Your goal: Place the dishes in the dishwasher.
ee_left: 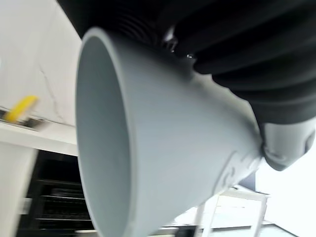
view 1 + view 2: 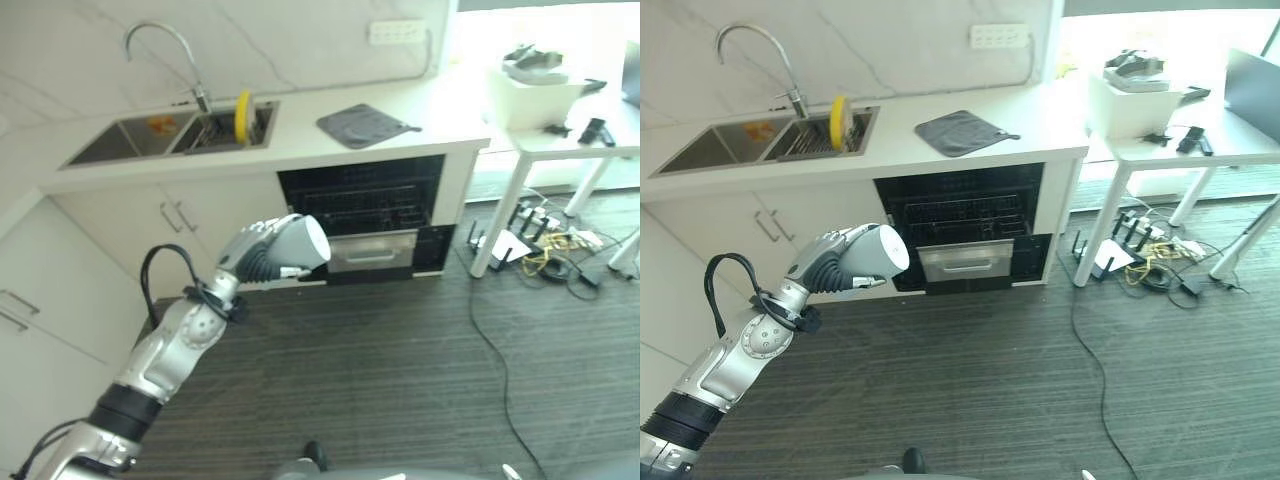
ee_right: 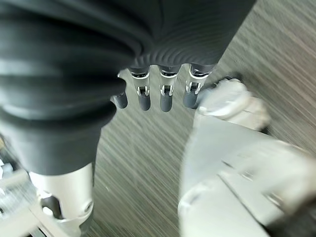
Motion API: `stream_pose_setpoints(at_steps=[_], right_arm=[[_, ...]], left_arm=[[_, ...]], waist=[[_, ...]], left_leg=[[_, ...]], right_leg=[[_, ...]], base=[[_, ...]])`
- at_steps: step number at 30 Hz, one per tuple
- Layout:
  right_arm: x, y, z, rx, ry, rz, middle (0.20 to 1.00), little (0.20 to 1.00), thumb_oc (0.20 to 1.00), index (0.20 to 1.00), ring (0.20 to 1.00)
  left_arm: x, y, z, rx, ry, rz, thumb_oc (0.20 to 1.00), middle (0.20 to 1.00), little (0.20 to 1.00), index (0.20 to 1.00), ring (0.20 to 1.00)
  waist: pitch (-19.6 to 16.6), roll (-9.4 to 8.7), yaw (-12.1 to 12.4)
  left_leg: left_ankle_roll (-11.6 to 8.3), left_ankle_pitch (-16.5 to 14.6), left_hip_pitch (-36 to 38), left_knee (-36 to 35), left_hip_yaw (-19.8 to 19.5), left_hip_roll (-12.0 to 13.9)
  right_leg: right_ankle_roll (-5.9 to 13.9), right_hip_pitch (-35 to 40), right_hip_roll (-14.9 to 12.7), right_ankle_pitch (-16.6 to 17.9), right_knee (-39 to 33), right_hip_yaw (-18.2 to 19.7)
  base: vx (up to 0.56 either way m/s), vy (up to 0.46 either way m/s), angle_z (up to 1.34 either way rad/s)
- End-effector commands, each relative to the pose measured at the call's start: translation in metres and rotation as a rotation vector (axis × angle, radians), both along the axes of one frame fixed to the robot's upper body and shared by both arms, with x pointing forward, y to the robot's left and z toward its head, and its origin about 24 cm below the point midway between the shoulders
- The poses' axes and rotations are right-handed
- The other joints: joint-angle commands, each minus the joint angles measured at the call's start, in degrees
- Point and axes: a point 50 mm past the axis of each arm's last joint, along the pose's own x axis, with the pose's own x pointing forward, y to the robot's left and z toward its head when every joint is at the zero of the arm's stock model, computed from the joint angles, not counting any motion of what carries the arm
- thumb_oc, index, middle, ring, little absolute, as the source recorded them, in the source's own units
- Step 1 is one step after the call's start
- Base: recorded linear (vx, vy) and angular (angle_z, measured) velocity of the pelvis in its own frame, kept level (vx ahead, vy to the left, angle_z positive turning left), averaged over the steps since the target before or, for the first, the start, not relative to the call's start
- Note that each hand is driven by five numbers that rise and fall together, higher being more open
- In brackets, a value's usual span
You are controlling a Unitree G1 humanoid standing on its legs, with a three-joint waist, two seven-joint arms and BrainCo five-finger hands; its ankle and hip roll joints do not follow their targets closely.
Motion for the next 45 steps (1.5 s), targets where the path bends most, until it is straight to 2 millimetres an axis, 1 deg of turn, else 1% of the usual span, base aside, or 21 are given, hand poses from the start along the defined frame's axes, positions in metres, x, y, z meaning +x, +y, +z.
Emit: stream_pose_setpoints(at_steps=[1, 3, 6, 9, 10, 12, 14, 18, 21, 23, 30, 31, 32, 33, 34, 36, 38, 40, 42, 44, 45], right_arm=[[0.025, -0.014, 0.008, -0.049, -0.092, -0.034, 1.0, 1.0, 1.0, 1.0, 1.0], [0.027, -0.011, 0.007, -0.049, -0.099, -0.021, 1.0, 1.0, 1.0, 1.0, 1.0], [0.033, -0.008, 0.008, -0.045, -0.132, -0.022, 1.0, 1.0, 1.0, 1.0, 1.0], [0.04, -0.008, 0.01, -0.051, -0.157, -0.031, 1.0, 1.0, 1.0, 1.0, 1.0], [0.045, -0.008, 0.012, -0.052, -0.173, -0.03, 1.0, 1.0, 1.0, 1.0, 1.0], [0.051, -0.008, 0.013, -0.051, -0.188, -0.015, 1.0, 1.0, 1.0, 1.0, 1.0], [0.051, -0.009, 0.013, -0.045, -0.173, -0.017, 1.0, 1.0, 1.0, 1.0, 1.0], [0.041, -0.005, 0.008, -0.024, -0.13, -0.06, 1.0, 1.0, 1.0, 1.0, 1.0], [0.03, -0.005, 0.006, -0.011, -0.11, -0.087, 1.0, 1.0, 1.0, 1.0, 1.0], [0.029, -0.005, 0.006, -0.016, -0.11, -0.067, 1.0, 1.0, 1.0, 1.0, 1.0], [0.054, -0.017, 0.015, -0.07, -0.157, 0.087, 1.0, 1.0, 1.0, 1.0, 1.0], [0.059, -0.02, 0.018, -0.079, -0.154, 0.127, 1.0, 1.0, 1.0, 1.0, 1.0], [0.059, -0.021, 0.018, -0.082, -0.15, 0.137, 1.0, 1.0, 1.0, 1.0, 1.0], [0.058, -0.026, 0.019, -0.099, -0.124, 0.167, 1.0, 1.0, 1.0, 1.0, 1.0], [0.056, -0.029, 0.019, -0.108, -0.113, 0.161, 1.0, 1.0, 1.0, 1.0, 1.0], [0.053, -0.032, 0.019, -0.114, -0.101, 0.143, 1.0, 1.0, 1.0, 1.0, 1.0], [0.05, -0.035, 0.02, -0.117, -0.091, 0.132, 1.0, 1.0, 1.0, 1.0, 1.0], [0.048, -0.037, 0.02, -0.122, -0.078, 0.127, 1.0, 1.0, 1.0, 1.0, 1.0], [0.045, -0.037, 0.019, -0.125, -0.066, 0.121, 1.0, 1.0, 1.0, 1.0, 1.0], [0.038, -0.038, 0.018, -0.126, -0.056, 0.115, 1.0, 1.0, 1.0, 1.0, 1.0], [0.035, -0.038, 0.017, -0.126, -0.054, 0.112, 1.0, 1.0, 1.0, 1.0, 1.0]], left_arm=[[0.005, -0.007, 0.047, -0.003, -0.187, -0.077, 0.2, 0.2, 0.2, 0.2, 0.2], [0.006, -0.007, 0.049, 0.004, -0.188, -0.083, 0.2, 0.2, 0.2, 0.2, 0.2], [0.008, -0.005, 0.054, 0.02, -0.191, -0.099, 0.2, 0.2, 0.2, 0.2, 0.2], [0.008, -0.004, 0.059, 0.037, -0.198, -0.105, 0.2, 0.2, 0.2, 0.2, 0.2], [0.008, -0.003, 0.063, 0.035, -0.206, -0.103, 0.2, 0.2, 0.2, 0.2, 0.2], [0.004, 0.002, 0.069, 0.026, -0.224, -0.109, 0.2, 0.2, 0.2, 0.2, 0.2], [0.001, -0.001, 0.076, 0.04, -0.235, -0.111, 0.2, 0.2, 0.2, 0.2, 0.2], [0.002, 0.0, 0.075, 0.052, -0.228, -0.103, 0.2, 0.2, 0.2, 0.2, 0.2], [0.001, 0.002, 0.071, 0.06, -0.221, -0.103, 0.2, 0.2, 0.2, 0.2, 0.2], [-0.002, 0.003, 0.066, 0.056, -0.209, -0.096, 0.2, 0.2, 0.2, 0.2, 0.2], [-0.01, 0.008, 0.05, 0.022, -0.172, -0.043, 0.2, 0.2, 0.2, 0.2, 0.2], [-0.008, 0.009, 0.046, 0.004, -0.164, -0.018, 0.2, 0.2, 0.2, 0.2, 0.2], [-0.008, 0.01, 0.045, -0.001, -0.161, -0.01, 0.2, 0.2, 0.2, 0.2, 0.2], [-0.008, 0.011, 0.04, -0.019, -0.147, 0.007, 0.2, 0.2, 0.2, 0.2, 0.2], [-0.007, 0.01, 0.039, -0.024, -0.141, 0.004, 0.2, 0.2, 0.2, 0.2, 0.2], [-0.007, 0.008, 0.037, -0.028, -0.138, -0.001, 0.2, 0.2, 0.2, 0.2, 0.2], [-0.007, 0.006, 0.034, -0.032, -0.142, 0.003, 0.2, 0.2, 0.2, 0.2, 0.2], [-0.007, 0.004, 0.033, -0.034, -0.145, 0.008, 0.2, 0.2, 0.2, 0.2, 0.2], [-0.008, 0.003, 0.032, -0.04, -0.144, 0.011, 0.2, 0.2, 0.2, 0.2, 0.2], [-0.009, 0.003, 0.031, -0.044, -0.142, 0.008, 0.2, 0.2, 0.2, 0.2, 0.2], [-0.009, 0.003, 0.031, -0.045, -0.14, 0.005, 0.2, 0.2, 0.2, 0.2, 0.2]], waist=[[1.5, 0.73, 1.7], [1.5, 0.36, 1.8], [1.3, -0.75, 2.1], [1.3, -0.97, 2.4], [1.4, -1.22, 2.7], [1.9, -1.36, 2.5], [2.7, -2.51, 0.8], [3.0, -2.9, -0.3], [2.8, -2.44, 0.1], [2.4, -2.49, 0.4], [1.4, -2.66, 0.8], [1.2, -2.81, 1.0], [1.1, -2.7, 1.0], [1.1, -2.71, 1.4], [1.2, -2.6, 1.4], [1.6, -2.18, 1.5], [2.7, -1.11, 2.1], [3.2, -0.06, 2.0], [3.3, 1.07, 2.3], [3.6, 1.72, 2.2], [3.6, 1.89, 2.0]], left_leg=[[-3.81, -8.0, -2.8, 7.0, -2.3, 3.2], [-2.87, -8.7, -2.9, 7.2, -1.9, 2.4], [-0.24, -10.2, -3.0, 7.0, -0.2, 0.3], [1.22, -10.8, -2.4, 5.9, 1.0, -1.0], [1.94, -11.4, -1.4, 5.1, 2.1, -2.1], [1.75, -12.3, 0.3, 4.6, 3.8, -2.4], [0.85, -14.4, 2.0, 4.8, 4.2, -2.5], [1.2, -17.4, 3.6, 6.2, 4.7, -1.7], [1.18, -18.7, 3.6, 9.3, 5.6, -0.7], [0.78, -19.8, 3.3, 12.1, 4.6, -0.1], [-1.57, -24.1, 1.6, 23.8, 2.2, 4.2], [-2.12, -23.5, 0.0, 29.0, 1.6, 4.7], [-2.34, -23.2, -0.7, 30.7, 1.4, 4.9], [-3.39, -20.1, -4.4, 39.3, 2.8, 6.1], [-3.86, -18.6, -6.4, 42.3, 3.4, 7.5], [-4.13, -17.5, -7.9, 42.7, 3.0, 7.6], [-4.35, -15.7, -9.1, 37.8, 1.5, 5.4], [-5.28, -12.3, -7.3, 25.4, 2.0, 6.9], [-6.9, -7.7, -6.8, 15.2, -0.4, 8.6], [-8.05, -4.9, -5.9, 10.2, -1.0, 10.6], [-8.14, -4.8, -5.2, 9.4, -0.1, 11.0]], right_leg=[[-1.99, -1.1, 4.2, 3.1, -1.1, -1.0], [-1.55, -1.6, 3.8, 3.6, 0.0, -0.9], [-0.44, -2.6, 3.4, 5.1, 2.8, -0.6], [0.11, -5.1, 4.0, 6.0, 8.1, -1.4], [0.64, -7.4, 3.1, 7.2, 11.9, -2.7], [0.92, -9.8, 2.4, 9.9, 9.9, -4.6], [2.27, -11.8, 1.2, 16.4, -4.3, -3.2], [4.29, -14.0, -2.1, 21.4, -8.6, -1.0], [3.92, -12.5, -2.2, 17.8, -7.4, -3.3], [3.36, -11.2, -1.0, 15.2, -7.0, -3.7], [-1.23, -10.0, 3.0, 9.5, -4.0, -3.8], [-2.68, -9.5, 4.0, 8.7, -4.4, -3.9], [-3.1, -9.4, 4.3, 8.6, -4.6, -4.0], [-5.01, -8.1, 5.2, 7.7, -5.7, -4.9], [-5.85, -7.3, 5.7, 7.3, -6.3, -5.5], [-6.5, -6.5, 6.5, 7.0, -6.8, -5.8], [-6.49, -5.1, 8.0, 6.6, -6.9, -4.7], [-5.69, -3.3, 8.7, 5.3, -7.0, -4.5], [-4.68, -3.0, 8.8, 4.9, -7.0, -3.2], [-4.14, -2.4, 8.0, 4.0, -6.1, -2.9], [-3.9, -2.2, 7.3, 3.7, -5.7, -3.6]], base=[[0.1, 0.19, 0.22], [0.07, 0.147, 0.26], [0.07, 0.196, 0.0], [0.03, 0.173, -0.05], [0.05, 0.196, -0.37], [0.09, 0.055, -0.55], [0.18, -0.218, -0.35], [0.21, -0.221, 0.03], [0.28, -0.238, 0.09], [0.37, -0.315, 0.18], [0.31, -0.25, -0.05], [0.26, -0.197, -0.22], [0.37, -0.276, -0.43], [0.31, -0.229, -0.41], [0.33, -0.213, -0.23], [0.15, -0.033, 0.08], [0.19, 0.1, 0.0], [0.25, 0.232, -0.13], [0.23, 0.328, 0.07], [0.22, 0.354, -0.04], [0.19, 0.347, -0.12]])
